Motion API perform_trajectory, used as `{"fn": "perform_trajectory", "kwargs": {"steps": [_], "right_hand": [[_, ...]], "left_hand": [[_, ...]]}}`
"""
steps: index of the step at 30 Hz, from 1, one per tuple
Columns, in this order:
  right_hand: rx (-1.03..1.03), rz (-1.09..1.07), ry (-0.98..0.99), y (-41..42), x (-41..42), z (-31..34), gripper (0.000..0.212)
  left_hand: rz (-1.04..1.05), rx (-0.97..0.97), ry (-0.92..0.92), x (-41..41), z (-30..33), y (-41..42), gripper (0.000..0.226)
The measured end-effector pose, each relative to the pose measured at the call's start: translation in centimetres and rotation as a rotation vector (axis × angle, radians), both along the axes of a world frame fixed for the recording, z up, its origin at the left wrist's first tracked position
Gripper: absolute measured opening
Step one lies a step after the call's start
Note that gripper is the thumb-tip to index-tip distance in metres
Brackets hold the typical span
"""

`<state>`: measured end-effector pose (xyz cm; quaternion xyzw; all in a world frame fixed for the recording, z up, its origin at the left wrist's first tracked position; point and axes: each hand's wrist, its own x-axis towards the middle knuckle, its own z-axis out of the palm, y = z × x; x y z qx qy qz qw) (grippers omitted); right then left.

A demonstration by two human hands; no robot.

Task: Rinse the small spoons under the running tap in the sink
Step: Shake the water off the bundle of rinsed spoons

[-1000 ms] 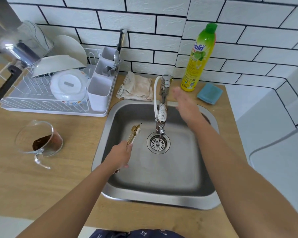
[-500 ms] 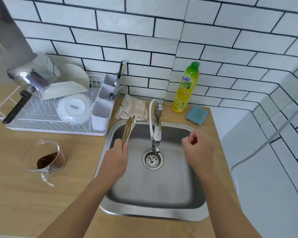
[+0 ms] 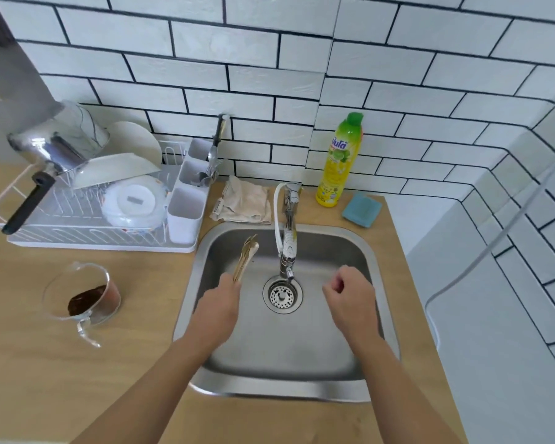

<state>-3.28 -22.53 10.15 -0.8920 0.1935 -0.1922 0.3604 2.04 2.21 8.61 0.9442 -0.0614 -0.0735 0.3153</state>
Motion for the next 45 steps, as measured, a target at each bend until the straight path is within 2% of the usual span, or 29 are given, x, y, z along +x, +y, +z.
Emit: {"fn": "perform_trajectory", "kwargs": {"steps": [2, 3, 4, 5, 6, 7, 9, 12, 14, 15, 16, 18, 19, 22, 24, 25, 28, 29, 30, 33, 35, 36, 37, 38, 39, 40, 41, 42, 45], "right_hand": [[-0.006, 0.041, 0.089, -0.1, 0.2, -0.2, 0.026], [-0.014, 0.128, 0.313, -0.1, 0.2, -0.4, 0.015], [-0.029, 0.261, 0.608, -0.2, 0.1, -0.8, 0.019], [-0.053, 0.362, 0.852, -0.1, -0.2, -1.1, 0.044], [-0.094, 0.412, 0.969, 0.0, -0.3, -1.8, 0.056], [-0.098, 0.391, 0.914, 0.3, -0.3, -1.7, 0.047], [-0.054, 0.237, 0.663, 0.4, -0.1, -1.4, 0.012], [0.017, 0.071, 0.360, 0.3, 0.4, -1.2, 0.035], [0.043, 0.060, 0.259, 0.1, 0.6, -1.2, 0.034], [0.023, 0.104, 0.322, 0.0, 0.7, -1.2, 0.024], [-0.001, 0.205, 0.488, 0.0, 0.7, -1.1, 0.014], [-0.059, 0.398, 0.844, -0.2, 0.5, -1.8, 0.062], [-0.061, 0.417, 0.863, -0.1, 0.4, -1.8, 0.069], [-0.053, 0.288, 0.586, 0.1, 0.8, -1.8, 0.043], [-0.016, 0.204, 0.455, 0.1, 1.0, -1.6, 0.028], [-0.004, 0.173, 0.417, 0.1, 1.1, -1.4, 0.022], [-0.018, 0.163, 0.442, 0.0, 1.3, -1.0, 0.015], [-0.015, 0.164, 0.462, -0.1, 1.4, -1.0, 0.020], [-0.013, 0.158, 0.455, -0.1, 1.4, -0.9, 0.024], [-0.043, 0.089, 0.272, -0.1, 1.5, -0.4, 0.022], [-0.047, 0.062, 0.189, -0.2, 1.5, -0.3, 0.019], [-0.037, 0.074, 0.210, -0.4, 1.5, -0.5, 0.015], [-0.027, 0.127, 0.334, -0.6, 1.4, -0.5, 0.008], [-0.035, 0.210, 0.534, -0.6, 1.3, -0.5, 0.020], [-0.064, 0.307, 0.718, -0.8, 1.1, -0.8, 0.045], [-0.077, 0.371, 0.817, -0.9, 0.9, -1.2, 0.065], [-0.078, 0.375, 0.804, -0.9, 0.7, -1.4, 0.071], [-0.070, 0.336, 0.730, -0.8, 0.7, -1.5, 0.066], [-0.093, 0.183, 0.449, -0.6, 1.0, -1.0, 0.025]], "left_hand": [[-0.086, 0.128, 0.051, 0.3, -0.4, -0.2, 0.022], [-0.203, 0.304, 0.184, 0.7, -0.5, -0.3, 0.018], [-0.299, 0.487, 0.359, 1.0, -0.3, -0.4, 0.012], [-0.353, 0.594, 0.482, 1.1, -0.1, -0.4, 0.009], [-0.351, 0.601, 0.503, 1.1, -0.2, -0.3, 0.008], [-0.320, 0.564, 0.437, 1.1, -0.5, -0.3, 0.009], [-0.137, 0.365, 0.211, 0.8, -0.8, -0.6, 0.018], [0.004, 0.057, -0.017, -0.5, -1.0, -1.0, 0.025], [0.027, 0.021, -0.018, -0.2, -1.1, -1.2, 0.024], [-0.004, 0.122, 0.076, 0.3, -1.0, -1.2, 0.019], [-0.054, 0.248, 0.219, 0.6, -1.0, -1.3, 0.009], [-0.142, 0.521, 0.397, 1.5, -0.6, -1.3, 0.021], [-0.148, 0.486, 0.389, 1.4, -0.2, -1.4, 0.020], [0.002, 0.099, 0.042, 0.8, -0.5, -1.9, 0.020], [0.028, 0.025, -0.074, 0.6, -1.0, -2.0, 0.028], [-0.023, 0.111, -0.011, 0.8, -1.0, -1.9, 0.027], [-0.154, 0.572, 0.414, 1.7, -0.7, -1.4, 0.013], [-0.133, 0.570, 0.457, 1.9, -0.6, -1.2, 0.008], [-0.086, 0.446, 0.386, 1.9, -0.9, -1.0, 0.008], [0.021, 0.115, -0.012, 1.6, -0.9, -1.5, 0.024], [0.051, 0.016, -0.132, 1.3, -0.8, -1.6, 0.026], [0.024, 0.080, -0.070, 1.6, -0.5, -1.6, 0.020], [-0.010, 0.191, 0.084, 1.8, -0.5, -1.5, 0.009], [-0.050, 0.325, 0.277, 2.0, -0.1, -1.5, 0.009], [-0.116, 0.475, 0.399, 2.3, -0.1, -1.4, 0.018], [-0.115, 0.476, 0.467, 2.2, 0.1, -1.3, 0.023], [-0.093, 0.422, 0.436, 2.0, 0.0, -1.1, 0.025], [-0.063, 0.386, 0.335, 1.9, 0.1, -1.1, 0.025], [-0.039, 0.238, -0.061, 1.5, -0.2, -1.4, 0.025]]}}
